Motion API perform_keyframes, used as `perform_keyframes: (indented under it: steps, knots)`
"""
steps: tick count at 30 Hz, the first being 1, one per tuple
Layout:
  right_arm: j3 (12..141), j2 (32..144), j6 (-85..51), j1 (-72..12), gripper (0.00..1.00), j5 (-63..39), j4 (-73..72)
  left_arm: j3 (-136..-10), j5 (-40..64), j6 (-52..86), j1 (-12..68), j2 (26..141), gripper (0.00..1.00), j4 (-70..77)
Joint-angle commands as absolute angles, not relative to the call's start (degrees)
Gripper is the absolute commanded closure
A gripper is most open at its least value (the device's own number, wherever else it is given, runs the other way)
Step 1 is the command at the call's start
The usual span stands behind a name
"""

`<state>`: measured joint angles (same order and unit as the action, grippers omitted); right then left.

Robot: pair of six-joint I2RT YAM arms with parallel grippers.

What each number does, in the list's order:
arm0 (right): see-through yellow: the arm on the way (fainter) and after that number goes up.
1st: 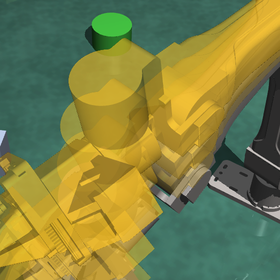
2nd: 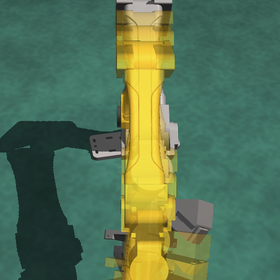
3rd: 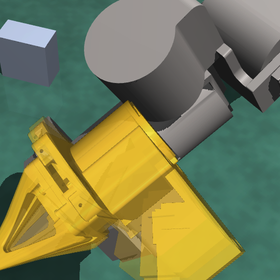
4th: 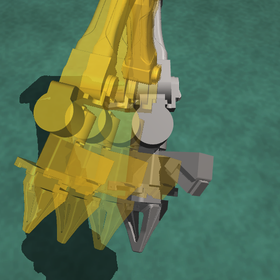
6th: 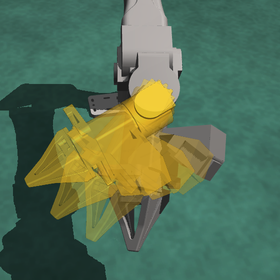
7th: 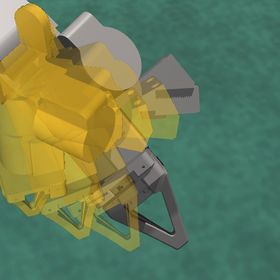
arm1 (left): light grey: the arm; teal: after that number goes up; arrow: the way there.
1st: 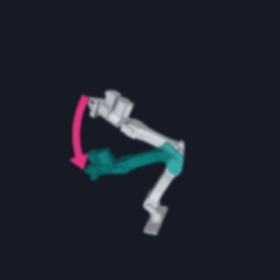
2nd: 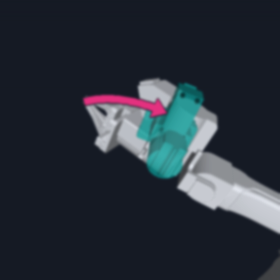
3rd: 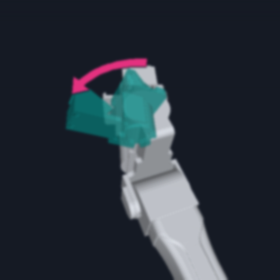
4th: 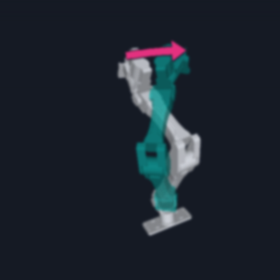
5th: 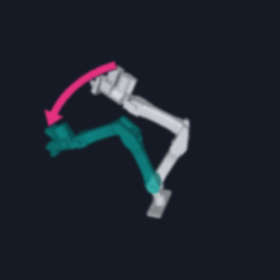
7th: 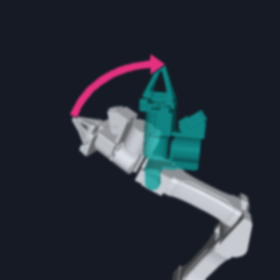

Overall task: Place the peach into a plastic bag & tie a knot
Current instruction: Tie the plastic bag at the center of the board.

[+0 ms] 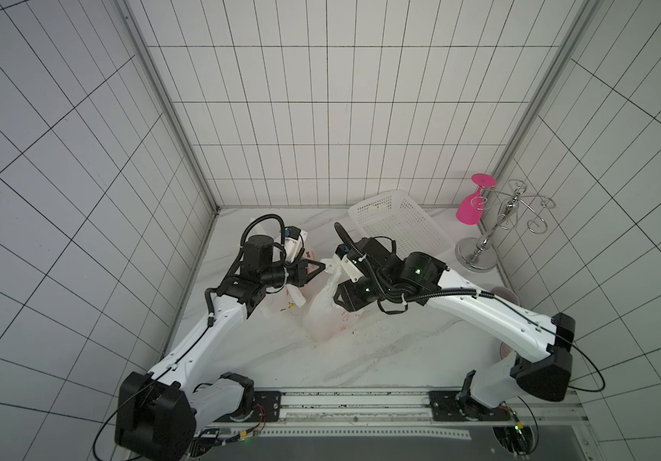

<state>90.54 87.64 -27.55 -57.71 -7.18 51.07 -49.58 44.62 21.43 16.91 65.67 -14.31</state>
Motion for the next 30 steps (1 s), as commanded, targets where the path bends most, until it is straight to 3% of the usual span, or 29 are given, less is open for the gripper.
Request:
perform_keyframes:
  steps: [1,4,10,12,17,22,30]
  knots:
    - [95.17,88.65,-28.23,-57.2,0.59,-7.81,51.68,-49.13,45.06,21.45,17.14,64.43,1.0,-12.92]
    - [94.54,89.03,-28.09,-57.12,0.65,-7.52,51.6,-49.04,44.84,21.45,17.07,64.25,1.0,-13.01]
    - [89.85,86.28,-27.24,-54.4,0.94,-7.21,52.06,-50.48,43.41,20.39,14.92,63.72,1.0,-15.83]
    - [87.75,84.2,-26.14,-52.76,1.0,-6.74,52.98,-52.2,41.41,18.63,14.63,63.81,1.0,-19.28]
    - [84.42,80.36,-22.2,-48.53,1.0,-1.49,59.79,-55.61,37.69,15.54,12.96,63.56,1.0,-25.61]
    - [79.77,78.05,-19.7,-42.15,1.0,9.94,66.88,-58.19,30.27,11.61,11.54,63.45,1.0,-32.29]
    - [70.78,77.9,-22.62,-29.62,1.0,15.96,65.04,-53.28,25.51,15.38,6.6,65.41,1.0,-32.57]
